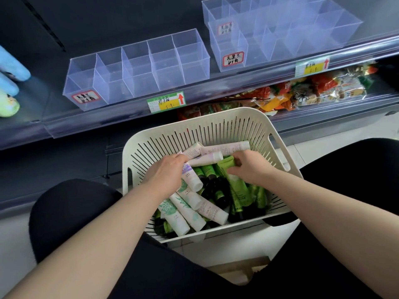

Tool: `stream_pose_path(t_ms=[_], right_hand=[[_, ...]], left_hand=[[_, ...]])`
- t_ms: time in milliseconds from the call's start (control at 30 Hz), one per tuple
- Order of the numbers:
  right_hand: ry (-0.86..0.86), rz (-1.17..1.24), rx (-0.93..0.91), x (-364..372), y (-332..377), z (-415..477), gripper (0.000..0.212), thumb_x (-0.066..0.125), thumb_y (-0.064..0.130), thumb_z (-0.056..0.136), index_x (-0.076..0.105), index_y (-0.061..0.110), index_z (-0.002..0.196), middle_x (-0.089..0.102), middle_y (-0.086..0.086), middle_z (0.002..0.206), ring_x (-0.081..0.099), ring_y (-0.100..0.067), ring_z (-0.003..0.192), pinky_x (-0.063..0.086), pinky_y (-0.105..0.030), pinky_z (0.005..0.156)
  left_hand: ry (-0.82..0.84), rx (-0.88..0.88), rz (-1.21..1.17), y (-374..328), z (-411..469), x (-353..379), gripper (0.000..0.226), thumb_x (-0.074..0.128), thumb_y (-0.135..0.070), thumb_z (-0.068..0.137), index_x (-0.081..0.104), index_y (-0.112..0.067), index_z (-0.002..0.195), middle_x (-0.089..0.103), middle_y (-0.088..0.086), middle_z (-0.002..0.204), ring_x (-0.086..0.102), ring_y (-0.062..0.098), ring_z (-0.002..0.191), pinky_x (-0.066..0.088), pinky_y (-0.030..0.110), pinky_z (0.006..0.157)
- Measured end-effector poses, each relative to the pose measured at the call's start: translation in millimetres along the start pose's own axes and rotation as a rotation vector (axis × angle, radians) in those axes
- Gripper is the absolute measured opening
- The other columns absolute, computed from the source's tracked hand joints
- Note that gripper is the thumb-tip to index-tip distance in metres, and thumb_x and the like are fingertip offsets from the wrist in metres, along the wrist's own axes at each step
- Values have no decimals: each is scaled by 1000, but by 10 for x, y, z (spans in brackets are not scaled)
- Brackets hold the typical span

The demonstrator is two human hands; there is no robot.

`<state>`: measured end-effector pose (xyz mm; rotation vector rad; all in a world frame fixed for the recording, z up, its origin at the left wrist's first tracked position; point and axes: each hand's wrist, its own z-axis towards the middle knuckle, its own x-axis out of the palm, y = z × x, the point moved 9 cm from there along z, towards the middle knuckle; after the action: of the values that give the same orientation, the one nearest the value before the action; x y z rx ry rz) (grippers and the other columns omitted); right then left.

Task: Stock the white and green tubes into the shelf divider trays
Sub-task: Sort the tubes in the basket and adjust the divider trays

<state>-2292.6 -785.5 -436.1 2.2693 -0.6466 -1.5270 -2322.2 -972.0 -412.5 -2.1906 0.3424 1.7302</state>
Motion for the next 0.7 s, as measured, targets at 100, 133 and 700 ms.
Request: stream_pose_path(t_ms=[100,133,700], right_hand=[[-25,-12,33,89,-46,44,35,63,22,88,56,12,121,63,-5,96,60,-23,86,48,-30,65],[-24,-8,48,120,-77,58,41,63,20,88,53,15,128,64,-6,103,61,-22,92,52,-34,73],[-666,-341,-217,-1811,755,118,40,55,11,84,59,23,122,60,-2,120,47,-27,113,45,-39,82]], left_hand=[[2,-23,-6,28,-25,-1,37,56,-6,93,52,-20,127,57,-2,118,54,15,102,42,26,74],[3,-21,-6,23,-39,-4,35,56,-7,93,53,-19,126,57,-3,116,54,15,101,43,26,74],[-279,59,-137,-572,581,-1621,32,46,-16,99,55,-24,129,57,-2,132,53,22,117,45,38,94]])
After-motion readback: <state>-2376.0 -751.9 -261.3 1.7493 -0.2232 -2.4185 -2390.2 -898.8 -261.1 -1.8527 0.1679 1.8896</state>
